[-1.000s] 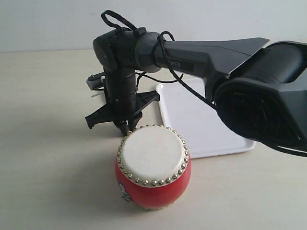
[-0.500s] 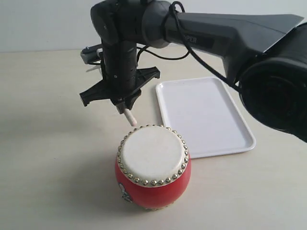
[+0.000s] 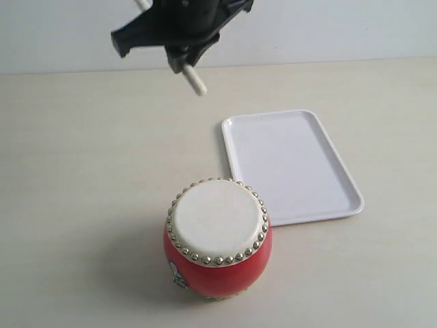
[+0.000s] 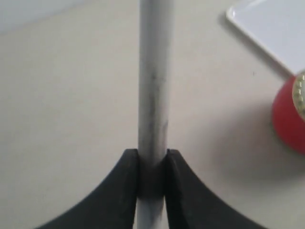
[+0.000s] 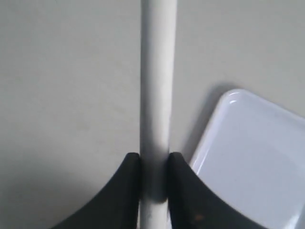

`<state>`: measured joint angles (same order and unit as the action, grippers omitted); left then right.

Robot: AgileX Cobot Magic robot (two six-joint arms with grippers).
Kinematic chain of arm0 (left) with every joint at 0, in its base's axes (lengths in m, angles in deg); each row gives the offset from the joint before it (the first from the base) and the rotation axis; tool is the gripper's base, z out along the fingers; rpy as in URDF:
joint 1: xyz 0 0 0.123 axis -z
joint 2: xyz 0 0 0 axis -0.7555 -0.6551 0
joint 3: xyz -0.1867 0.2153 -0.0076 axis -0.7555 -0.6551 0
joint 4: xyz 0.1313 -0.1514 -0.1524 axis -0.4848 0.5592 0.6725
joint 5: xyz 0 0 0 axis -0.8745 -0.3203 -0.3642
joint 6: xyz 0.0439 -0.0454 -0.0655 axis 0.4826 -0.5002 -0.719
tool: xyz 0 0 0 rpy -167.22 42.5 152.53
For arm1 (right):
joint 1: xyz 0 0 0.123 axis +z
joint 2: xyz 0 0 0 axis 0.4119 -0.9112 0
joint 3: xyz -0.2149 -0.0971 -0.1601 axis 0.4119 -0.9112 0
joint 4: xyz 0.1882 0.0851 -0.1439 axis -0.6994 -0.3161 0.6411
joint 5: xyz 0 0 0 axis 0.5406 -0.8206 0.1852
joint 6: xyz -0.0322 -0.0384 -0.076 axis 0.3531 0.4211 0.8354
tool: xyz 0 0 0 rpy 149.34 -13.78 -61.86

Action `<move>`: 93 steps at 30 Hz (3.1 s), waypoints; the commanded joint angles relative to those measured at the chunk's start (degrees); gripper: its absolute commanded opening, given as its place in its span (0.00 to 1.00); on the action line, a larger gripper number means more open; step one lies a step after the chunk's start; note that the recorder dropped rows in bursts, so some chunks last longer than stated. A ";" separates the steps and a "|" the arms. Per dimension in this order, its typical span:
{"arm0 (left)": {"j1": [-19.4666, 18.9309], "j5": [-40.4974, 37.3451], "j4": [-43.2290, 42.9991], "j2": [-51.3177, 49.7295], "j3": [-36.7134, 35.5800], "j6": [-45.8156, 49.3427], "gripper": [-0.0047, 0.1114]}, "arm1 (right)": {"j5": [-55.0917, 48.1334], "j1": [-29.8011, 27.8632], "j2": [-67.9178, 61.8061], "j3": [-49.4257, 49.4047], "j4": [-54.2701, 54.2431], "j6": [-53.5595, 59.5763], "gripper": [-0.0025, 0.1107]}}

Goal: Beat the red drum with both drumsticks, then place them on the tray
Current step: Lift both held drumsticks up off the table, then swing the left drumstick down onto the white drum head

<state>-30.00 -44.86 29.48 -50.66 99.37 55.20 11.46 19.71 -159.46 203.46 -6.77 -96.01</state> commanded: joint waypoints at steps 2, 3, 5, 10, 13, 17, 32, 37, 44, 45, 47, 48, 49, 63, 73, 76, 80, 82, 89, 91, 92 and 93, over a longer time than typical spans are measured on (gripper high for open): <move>3.15 -11.29 0.00 -2.24 2.02 1.15 0.04 | -0.37 -1.55 19.73 -19.40 -1.08 2.84 0.02; 3.55 -12.63 0.38 -1.81 2.02 1.55 0.04 | -0.37 -1.55 23.45 -23.53 -1.22 2.84 0.02; 4.80 -15.04 0.82 -0.78 1.42 1.55 0.04 | -0.37 -1.55 32.73 -33.19 -4.26 3.36 0.02; 6.24 -15.00 7.37 -0.10 -3.33 2.01 0.04 | -0.37 -1.44 54.56 -58.59 -12.99 4.25 0.02; 6.24 -15.25 13.08 -5.46 -5.31 6.20 0.04 | -0.37 -1.44 62.75 -73.79 -13.82 5.27 0.02; 6.24 -14.09 11.34 -10.02 -5.18 6.20 0.04 | -0.37 -1.44 61.94 -76.41 -16.22 10.81 0.02; 13.68 -13.81 1.25 -10.86 -5.41 5.21 0.04 | -0.37 -1.44 50.24 -67.42 -18.20 19.33 0.02; 13.68 -12.17 1.25 -10.96 -5.45 5.21 0.04 | -0.37 -1.44 48.99 -66.52 -18.52 19.33 0.02; 13.68 -12.15 1.25 -10.96 -5.45 5.32 0.04 | -0.37 -1.44 41.54 -75.65 -15.79 20.93 0.02; 13.68 -12.15 1.25 -10.96 -5.32 5.33 0.04 | -0.37 -1.44 41.54 -75.48 -15.66 20.93 0.02; 13.68 -12.38 1.25 -11.09 -4.71 5.59 0.04 | -0.37 -1.44 43.12 -73.75 -16.07 20.93 0.02; 13.68 -12.65 1.25 -11.09 -4.10 5.83 0.04 | -0.37 -1.44 44.31 -72.59 -16.19 20.93 0.02; 13.68 -13.23 1.25 -11.32 -3.48 6.18 0.04 | -0.37 -1.44 45.63 -71.36 -16.19 20.93 0.02; 24.55 -12.27 0.57 -28.35 -1.34 8.51 0.04 | -0.37 -1.44 57.88 -67.07 -15.28 16.42 0.02; 24.88 -17.01 -1.33 -28.43 2.91 6.26 0.04 | -0.37 -1.44 56.71 -67.92 -18.12 16.42 0.02; 24.88 -18.81 -2.81 -16.46 3.93 2.71 0.04 | -0.37 -1.44 49.20 -74.66 -19.18 18.60 0.02; 24.88 -19.88 -2.81 -6.91 3.93 1.39 0.04 | -0.37 -1.44 40.21 -77.13 -16.88 20.86 0.02; 24.88 -20.79 -2.81 -6.26 3.93 1.39 0.04 | -0.37 -1.44 42.20 -73.30 -17.19 20.32 0.02; 24.88 -18.30 -3.25 -16.08 3.70 3.53 0.04 | -0.37 -1.44 57.07 -62.29 -17.74 15.66 0.02; 24.88 -16.06 -2.65 -20.25 3.70 5.00 0.04 | -0.37 -1.44 60.35 -60.67 -18.14 14.73 0.02; 24.88 -15.02 -1.65 -22.83 3.70 6.34 0.04 | -0.37 -1.44 61.83 -60.15 -18.61 14.26 0.02; 24.88 -14.52 -0.75 -25.05 3.70 7.63 0.04 | -0.37 -1.44 62.92 -59.65 -18.89 13.90 0.02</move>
<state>-5.44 -62.32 26.72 -70.32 102.98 59.85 11.34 18.38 -100.14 142.29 -24.82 -80.81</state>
